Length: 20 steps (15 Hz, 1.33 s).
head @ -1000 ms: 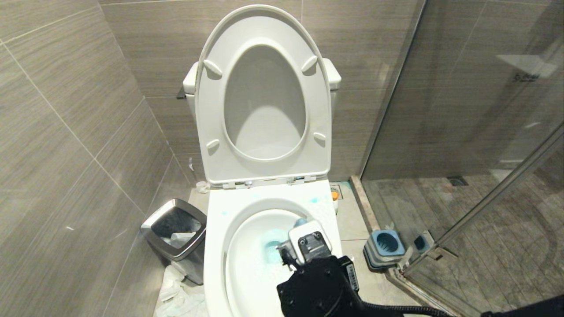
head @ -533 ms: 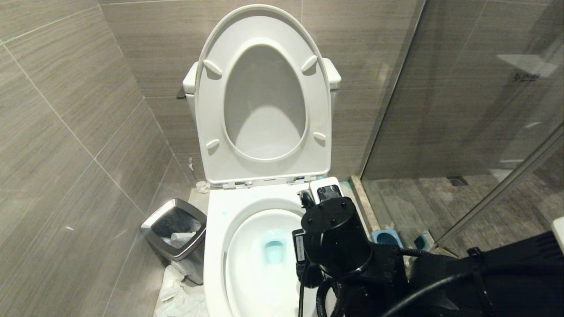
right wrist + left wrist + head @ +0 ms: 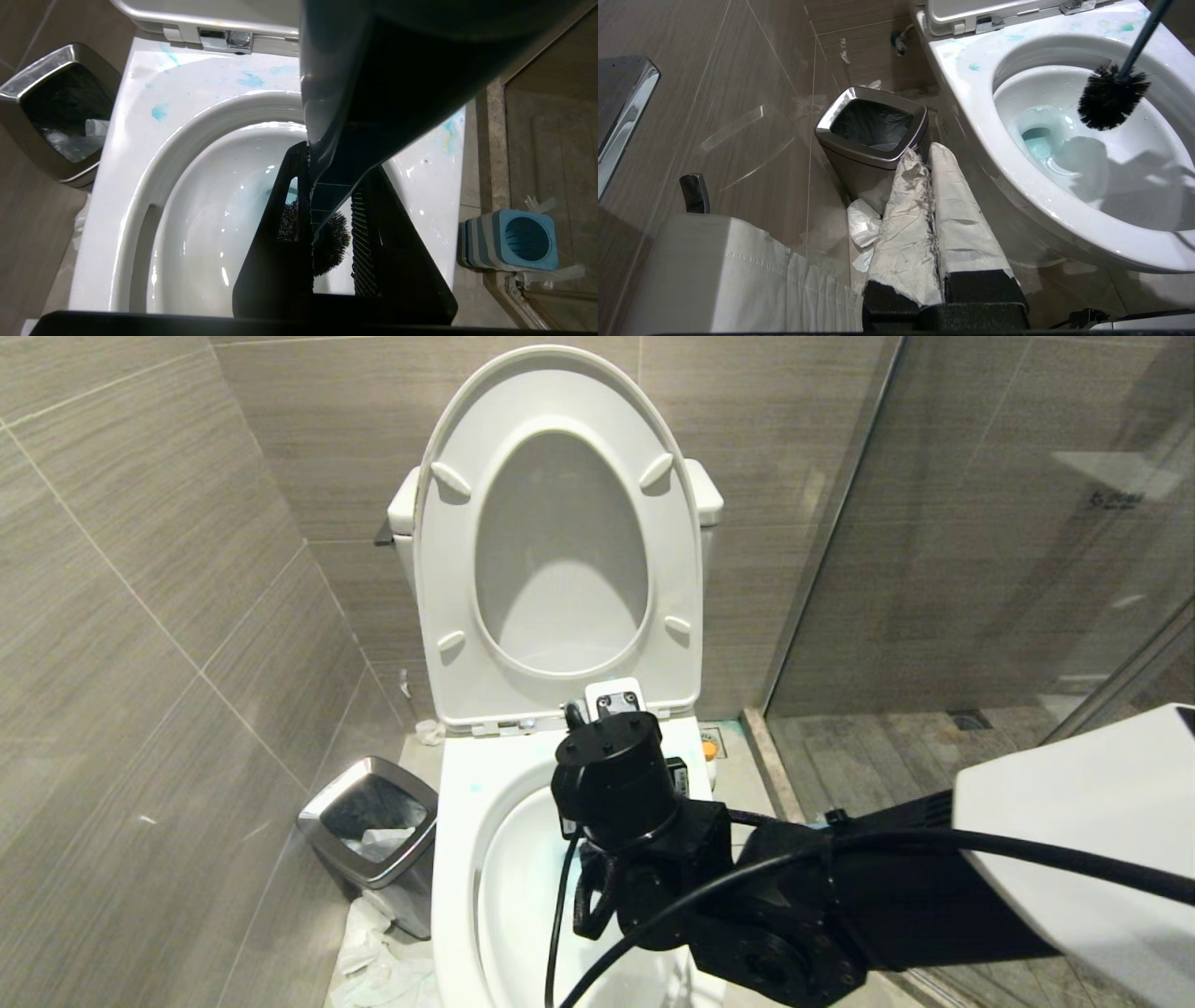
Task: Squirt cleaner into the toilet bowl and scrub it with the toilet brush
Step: Scrub the toilet bowl
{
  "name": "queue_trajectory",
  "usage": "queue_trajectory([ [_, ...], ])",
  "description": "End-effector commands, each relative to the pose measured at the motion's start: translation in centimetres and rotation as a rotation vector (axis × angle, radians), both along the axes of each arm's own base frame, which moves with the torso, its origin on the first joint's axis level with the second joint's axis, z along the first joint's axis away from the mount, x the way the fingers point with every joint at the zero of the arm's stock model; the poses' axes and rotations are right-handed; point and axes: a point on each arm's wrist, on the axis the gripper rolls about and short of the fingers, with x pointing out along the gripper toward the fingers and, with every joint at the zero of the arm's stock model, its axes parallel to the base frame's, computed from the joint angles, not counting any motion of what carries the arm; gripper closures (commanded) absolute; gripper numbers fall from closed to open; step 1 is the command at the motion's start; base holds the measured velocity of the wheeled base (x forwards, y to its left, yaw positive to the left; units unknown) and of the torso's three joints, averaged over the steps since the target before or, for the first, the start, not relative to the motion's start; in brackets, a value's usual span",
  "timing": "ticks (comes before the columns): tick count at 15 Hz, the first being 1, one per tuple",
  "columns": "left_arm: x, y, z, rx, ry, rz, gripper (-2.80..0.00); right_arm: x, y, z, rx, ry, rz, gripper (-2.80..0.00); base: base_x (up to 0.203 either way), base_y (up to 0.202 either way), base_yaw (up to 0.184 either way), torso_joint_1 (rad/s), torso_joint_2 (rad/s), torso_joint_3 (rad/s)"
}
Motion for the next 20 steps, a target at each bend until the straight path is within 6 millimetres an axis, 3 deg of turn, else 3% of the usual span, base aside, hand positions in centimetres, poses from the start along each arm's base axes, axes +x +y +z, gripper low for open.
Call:
queue_trajectory([
  [1, 0.0, 0.0, 0.0, 0.001, 0.002, 0.001, 0.00, 2.3, 1.4, -3.4, -0.043, 0.022, -0.020, 0.00, 0.000, 0.000, 0.000, 0.000, 0.00, 0.000],
  [4, 0.0, 0.0, 0.0, 0.001, 0.002, 0.001, 0.00, 4.8, 2.3, -5.9, -0.063, 0.037, -0.017, 0.00, 0.000, 0.000, 0.000, 0.000, 0.00, 0.000],
  [10, 0.0, 0.0, 0.0, 0.001, 0.002, -0.001, 0.00, 7.9, 5.2, -9.9, -0.052, 0.021, 0.008, 0.00, 0.000, 0.000, 0.000, 0.000, 0.00, 0.000],
  [15, 0.0, 0.0, 0.0, 0.001, 0.002, -0.001, 0.00, 8.5, 5.7, -12.3, -0.088, 0.044, 0.006, 0.00, 0.000, 0.000, 0.000, 0.000, 0.00, 0.000],
  [17, 0.0, 0.0, 0.0, 0.001, 0.002, 0.001, 0.00, 8.5, 5.7, -11.7, -0.077, 0.037, 0.004, 0.00, 0.000, 0.000, 0.000, 0.000, 0.00, 0.000],
  [20, 0.0, 0.0, 0.0, 0.001, 0.002, 0.001, 0.00, 8.3, 5.6, -8.5, -0.029, -0.001, 0.004, 0.00, 0.000, 0.000, 0.000, 0.000, 0.00, 0.000],
])
